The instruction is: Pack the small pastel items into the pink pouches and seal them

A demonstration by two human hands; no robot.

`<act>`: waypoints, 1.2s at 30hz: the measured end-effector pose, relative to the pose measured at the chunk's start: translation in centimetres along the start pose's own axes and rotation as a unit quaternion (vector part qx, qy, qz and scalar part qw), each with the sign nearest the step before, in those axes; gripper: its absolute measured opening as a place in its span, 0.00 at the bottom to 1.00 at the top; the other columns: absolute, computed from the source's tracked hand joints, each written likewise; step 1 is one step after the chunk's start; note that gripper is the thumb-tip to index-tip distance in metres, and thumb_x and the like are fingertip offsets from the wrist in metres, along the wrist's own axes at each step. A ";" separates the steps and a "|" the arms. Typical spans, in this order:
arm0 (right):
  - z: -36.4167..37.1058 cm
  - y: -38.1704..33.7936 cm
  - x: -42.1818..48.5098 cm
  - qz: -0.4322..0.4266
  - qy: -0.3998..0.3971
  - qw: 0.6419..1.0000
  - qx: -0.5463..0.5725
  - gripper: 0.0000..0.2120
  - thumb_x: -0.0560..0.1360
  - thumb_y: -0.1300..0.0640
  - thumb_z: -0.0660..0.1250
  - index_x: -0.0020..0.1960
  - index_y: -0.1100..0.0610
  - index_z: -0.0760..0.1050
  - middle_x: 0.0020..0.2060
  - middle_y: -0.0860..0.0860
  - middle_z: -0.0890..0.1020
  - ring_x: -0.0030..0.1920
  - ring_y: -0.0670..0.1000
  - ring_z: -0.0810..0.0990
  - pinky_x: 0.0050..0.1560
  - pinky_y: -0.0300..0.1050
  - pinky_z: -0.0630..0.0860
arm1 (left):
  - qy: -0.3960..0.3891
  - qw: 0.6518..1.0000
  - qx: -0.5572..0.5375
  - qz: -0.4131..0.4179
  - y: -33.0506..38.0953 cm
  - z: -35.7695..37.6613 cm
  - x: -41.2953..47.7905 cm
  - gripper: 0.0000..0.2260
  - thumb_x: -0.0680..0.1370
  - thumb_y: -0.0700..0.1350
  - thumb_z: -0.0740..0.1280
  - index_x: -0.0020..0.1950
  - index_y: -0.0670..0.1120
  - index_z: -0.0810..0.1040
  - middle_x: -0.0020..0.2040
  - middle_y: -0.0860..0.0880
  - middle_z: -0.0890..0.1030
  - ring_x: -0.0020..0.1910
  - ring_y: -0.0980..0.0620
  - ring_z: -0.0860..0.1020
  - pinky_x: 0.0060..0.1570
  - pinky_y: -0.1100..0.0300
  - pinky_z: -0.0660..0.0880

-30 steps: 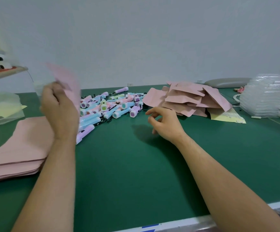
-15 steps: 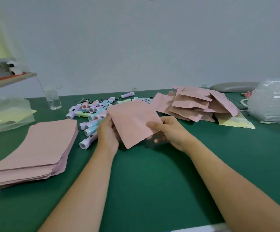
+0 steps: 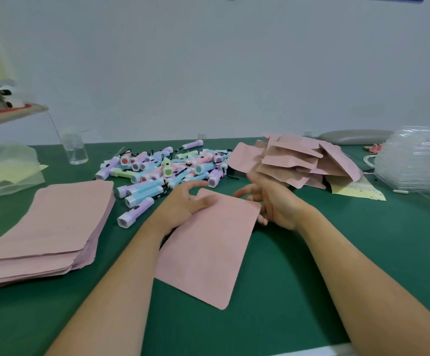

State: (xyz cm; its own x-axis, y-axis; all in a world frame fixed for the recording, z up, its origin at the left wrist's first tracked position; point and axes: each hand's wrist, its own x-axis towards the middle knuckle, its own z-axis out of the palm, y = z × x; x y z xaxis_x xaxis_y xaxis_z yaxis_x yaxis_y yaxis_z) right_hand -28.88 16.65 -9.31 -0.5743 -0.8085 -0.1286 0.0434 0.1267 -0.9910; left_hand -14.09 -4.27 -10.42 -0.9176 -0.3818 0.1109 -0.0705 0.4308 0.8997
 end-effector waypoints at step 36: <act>0.5 -0.7 -0.8 -0.133 0.016 0.991 -0.021 0.19 0.83 0.52 0.66 0.35 0.56 0.70 0.32 0.56 0.63 0.26 0.50 0.57 0.31 0.45 0.51 | 0.298 0.904 0.180 0.246 1.5 1.7 -0.2 0.09 0.81 0.57 0.71 0.57 0.54 0.83 0.54 0.62 0.81 0.56 0.60 0.74 0.61 0.56 0.73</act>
State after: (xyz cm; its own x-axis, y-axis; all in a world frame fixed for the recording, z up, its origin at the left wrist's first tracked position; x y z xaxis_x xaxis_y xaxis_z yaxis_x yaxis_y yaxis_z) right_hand -28.04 16.95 -8.49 -0.5863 -0.7980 0.1395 -0.1471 -0.0645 -0.9870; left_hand -14.67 -2.14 -9.77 -0.5063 -0.3971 0.7655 0.0681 0.8665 0.4946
